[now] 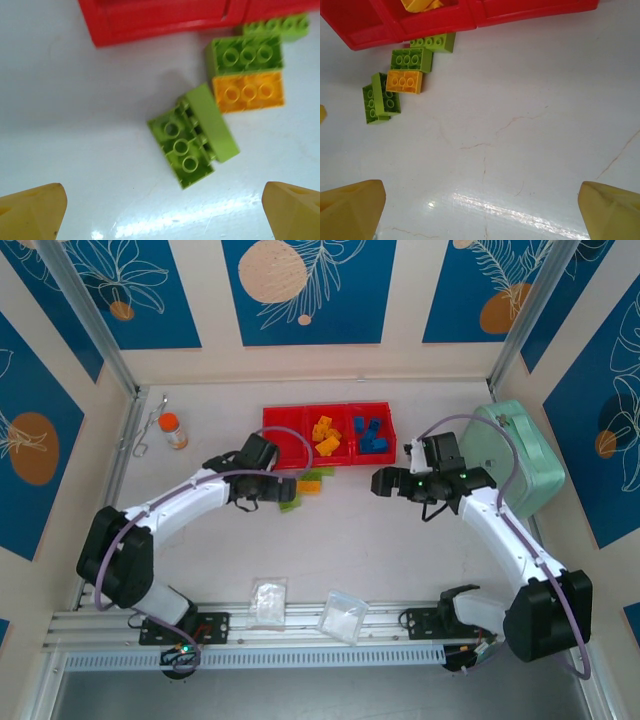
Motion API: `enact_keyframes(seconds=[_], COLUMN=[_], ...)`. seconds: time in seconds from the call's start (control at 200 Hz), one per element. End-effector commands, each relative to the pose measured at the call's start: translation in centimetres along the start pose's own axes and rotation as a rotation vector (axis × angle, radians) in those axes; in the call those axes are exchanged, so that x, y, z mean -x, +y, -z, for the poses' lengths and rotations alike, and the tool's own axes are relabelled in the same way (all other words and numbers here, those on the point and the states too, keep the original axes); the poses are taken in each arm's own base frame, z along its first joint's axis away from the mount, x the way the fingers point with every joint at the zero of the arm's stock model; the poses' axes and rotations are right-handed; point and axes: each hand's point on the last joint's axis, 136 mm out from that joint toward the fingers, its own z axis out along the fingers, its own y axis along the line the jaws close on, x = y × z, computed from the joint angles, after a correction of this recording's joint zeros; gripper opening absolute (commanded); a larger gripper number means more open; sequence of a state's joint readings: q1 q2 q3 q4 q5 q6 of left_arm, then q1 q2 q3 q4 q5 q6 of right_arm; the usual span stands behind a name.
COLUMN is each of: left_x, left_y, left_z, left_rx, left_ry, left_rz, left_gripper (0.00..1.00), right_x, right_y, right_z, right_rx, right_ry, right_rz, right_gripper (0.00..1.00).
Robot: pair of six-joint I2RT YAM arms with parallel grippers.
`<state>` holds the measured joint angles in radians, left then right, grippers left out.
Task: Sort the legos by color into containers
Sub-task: Turn over the lego at the center of the table.
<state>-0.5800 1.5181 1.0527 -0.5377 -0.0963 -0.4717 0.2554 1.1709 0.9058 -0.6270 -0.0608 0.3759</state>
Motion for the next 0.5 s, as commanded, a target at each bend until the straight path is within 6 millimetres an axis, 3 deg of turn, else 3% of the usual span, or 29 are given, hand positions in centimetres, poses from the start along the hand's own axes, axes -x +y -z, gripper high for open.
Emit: enact_keyframes(seconds=[0.0, 0.12, 0.39, 0.495], left_x=[0.6, 0.2, 1.0, 1.1], left_y=[-0.8, -0.8, -2.7, -2.3], left_z=[0.1, -1.5, -4.9, -5.8], left_rx=[-0.048, -0.041, -0.113, -0.073], left_ry=[-0.029, 0.006, 0.052, 0.070], left_rz=[0.040, 0.079, 0.143, 0.165], left_gripper=[0.98, 0.92, 0.83, 0.79], right_x=[0.3, 0.0, -0.5, -0.7], right_y=[1.5, 1.8, 1.2, 1.1], right_z=[-0.1, -0.5, -0.3, -0.3], right_rx=[0.044, 0.033, -0.001, -0.004], right_ry=[0.006, 0.024, 0.033, 0.040], right_rz=[0.011, 0.029, 0.050, 0.053], right_gripper=[0.99, 0.99, 0.99, 0.99])
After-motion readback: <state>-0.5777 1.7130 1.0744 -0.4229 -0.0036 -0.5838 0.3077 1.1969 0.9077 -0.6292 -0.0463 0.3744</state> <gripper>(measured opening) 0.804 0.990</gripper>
